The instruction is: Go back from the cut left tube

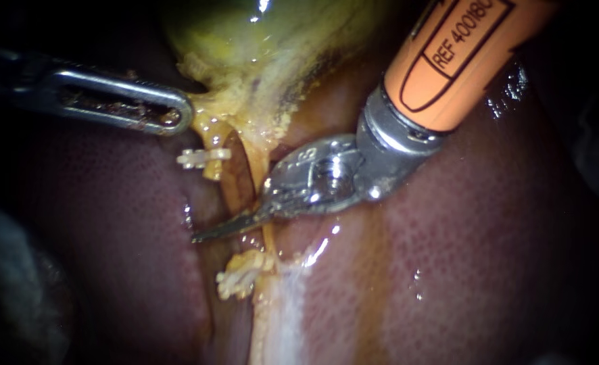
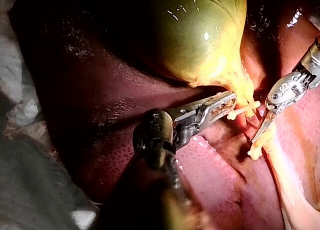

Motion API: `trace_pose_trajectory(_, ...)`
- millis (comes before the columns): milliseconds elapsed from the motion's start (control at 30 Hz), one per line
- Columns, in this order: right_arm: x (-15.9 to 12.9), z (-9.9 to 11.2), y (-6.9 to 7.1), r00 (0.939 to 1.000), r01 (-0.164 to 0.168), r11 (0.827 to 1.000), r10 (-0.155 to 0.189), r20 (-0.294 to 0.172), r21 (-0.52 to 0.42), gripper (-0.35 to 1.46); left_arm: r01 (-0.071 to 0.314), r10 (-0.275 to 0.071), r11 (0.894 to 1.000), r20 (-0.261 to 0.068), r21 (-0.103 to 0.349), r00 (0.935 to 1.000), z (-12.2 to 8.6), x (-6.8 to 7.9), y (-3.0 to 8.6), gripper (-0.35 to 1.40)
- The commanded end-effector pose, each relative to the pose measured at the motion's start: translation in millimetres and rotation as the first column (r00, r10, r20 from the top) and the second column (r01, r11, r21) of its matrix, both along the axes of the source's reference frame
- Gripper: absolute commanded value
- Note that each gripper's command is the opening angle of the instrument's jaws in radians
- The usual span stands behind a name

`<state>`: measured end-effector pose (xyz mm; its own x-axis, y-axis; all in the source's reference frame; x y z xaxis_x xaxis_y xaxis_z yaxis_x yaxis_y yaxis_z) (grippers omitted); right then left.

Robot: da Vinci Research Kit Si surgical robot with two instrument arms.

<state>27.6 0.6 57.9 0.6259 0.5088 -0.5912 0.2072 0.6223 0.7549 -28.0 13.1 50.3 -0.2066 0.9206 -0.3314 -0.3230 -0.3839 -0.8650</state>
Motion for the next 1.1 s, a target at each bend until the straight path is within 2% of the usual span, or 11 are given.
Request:
trace_pose_trajectory(33,0.0,-0.1,-0.1,0.9998,-0.008,1.0,0.008,0.019,0.021,-0.35,0.0,0.0,1.0,0.0,0.0,1.0,0.0,0.0,0.0,-0.35)
trace_pose_trajectory(67,0.1,-0.1,-0.1,0.9996,-0.019,1.0,0.019,0.019,0.024,-0.2,0.0,0.0,1.0,0.0,0.0,1.0,0.0,0.0,0.0,-0.35)
trace_pose_trajectory(167,0.3,-0.4,-0.4,0.9981,-0.056,0.998,0.056,0.026,0.004,0.76,0.0,0.0,1.0,0.0,0.0,1.0,0.0,0.0,0.0,-0.35)
trace_pose_trajectory(267,0.6,-0.7,-0.5,0.9954,-0.09,0.996,0.09,0.032,-0.013,1.1,-0.002,0.002,1.0,0.0,-0.006,1.0,0.1,0.0,0.0,-0.35)
trace_pose_trajectory(367,0.9,-0.7,-0.5,0.9927,-0.114,0.993,0.115,0.037,-0.025,1.21,-0.002,0.002,1.0,0.0,-0.006,1.0,0.1,0.0,-0.1,-0.35)
trace_pose_trajectory(667,0.3,-0.9,-0.4,0.9928,-0.114,0.993,0.115,0.033,-0.03,1.31,-0.002,0.002,1.0,0.0,-0.006,1.0,0.1,0.0,-0.1,-0.35)
trace_pose_trajectory(700,0.0,-1.1,-0.5,0.9919,-0.122,0.992,0.123,0.03,-0.039,1.38,-0.002,0.002,1.0,0.0,-0.007,1.0,0.1,0.0,-0.1,-0.35)
trace_pose_trajectory(733,-0.2,-1.2,-0.5,0.9886,-0.146,0.988,0.148,0.03,-0.057,1.42,-0.002,0.002,1.0,0.0,-0.007,1.0,0.2,0.0,-0.1,-0.35)
trace_pose_trajectory(800,-1.1,-1.8,-0.7,0.975,-0.213,0.971,0.218,0.04,-0.105,1.43,-0.002,0.002,1.0,0.0,-0.007,1.0,0.2,0.1,-0.1,-0.35)
trace_pose_trajectory(967,-3.9,-3.0,-1.4,0.9635,-0.258,0.947,0.267,0.021,-0.191,1.43,-0.004,0.004,1.0,0.001,-0.008,1.0,0.4,0.2,-0.1,-0.35)
trace_pose_trajectory(1100,-7.4,-3.5,-1.3,0.9573,-0.267,0.924,0.287,0.034,-0.272,1.43,-0.004,0.004,1.0,0.001,-0.009,1.0,0.6,0.2,-0.1,-0.35)
